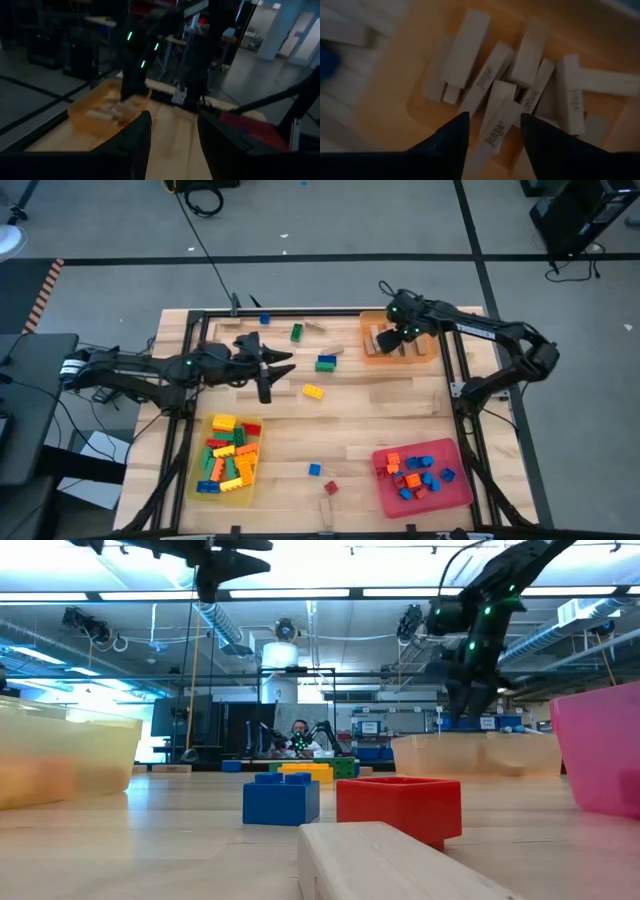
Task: Sort blocks by size
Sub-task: Put the small blue game piece into the red bin
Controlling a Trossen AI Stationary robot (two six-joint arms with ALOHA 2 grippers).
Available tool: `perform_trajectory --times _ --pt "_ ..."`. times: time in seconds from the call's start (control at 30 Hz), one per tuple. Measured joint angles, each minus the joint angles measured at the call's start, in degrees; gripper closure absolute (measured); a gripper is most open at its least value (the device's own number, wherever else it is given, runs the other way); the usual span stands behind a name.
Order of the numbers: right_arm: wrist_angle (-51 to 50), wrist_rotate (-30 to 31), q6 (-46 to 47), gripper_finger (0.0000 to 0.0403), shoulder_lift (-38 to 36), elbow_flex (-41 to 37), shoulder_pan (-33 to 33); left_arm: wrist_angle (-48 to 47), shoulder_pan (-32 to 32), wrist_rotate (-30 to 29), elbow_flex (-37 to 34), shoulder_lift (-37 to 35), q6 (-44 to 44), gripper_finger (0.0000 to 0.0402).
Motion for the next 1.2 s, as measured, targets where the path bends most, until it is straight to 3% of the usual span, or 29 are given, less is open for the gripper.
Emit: perform_trajectory --times 0.33,0.6,0.77,0.9,1.03,1.2 --pt "-8.4 -4.1 12.1 0.0207 -13.5 0.0 2.2 -11.1 0.0 -2.3 0.0 -8.0 3.1 0.0234" --pt "-12.5 -2.1 26.2 0.0212 -18.2 0.0 16.0 -15.6 0.0 -2.3 0.0 -11.7 5.9 0.0234" --pt "-4.8 1.7 35.0 0.0216 -15.9 0.0 28.0 -18.8 0.0 -2.3 0.0 -14.0 5.9 0.0234" --pt "5.9 6.8 33.3 0.0218 -12.6 0.0 35.0 -20.7 0.0 -2.3 0.0 -15.0 5.9 0.0234" --pt "12.7 8.7 26.2 0.0217 -9.7 0.0 37.6 -21.1 0.0 -2.3 0.0 -15.2 5.9 0.0234" --pt "17.3 7.8 24.7 0.0217 -6.3 0.0 38.8 -21.1 0.0 -2.3 0.0 -15.1 5.9 0.0234"
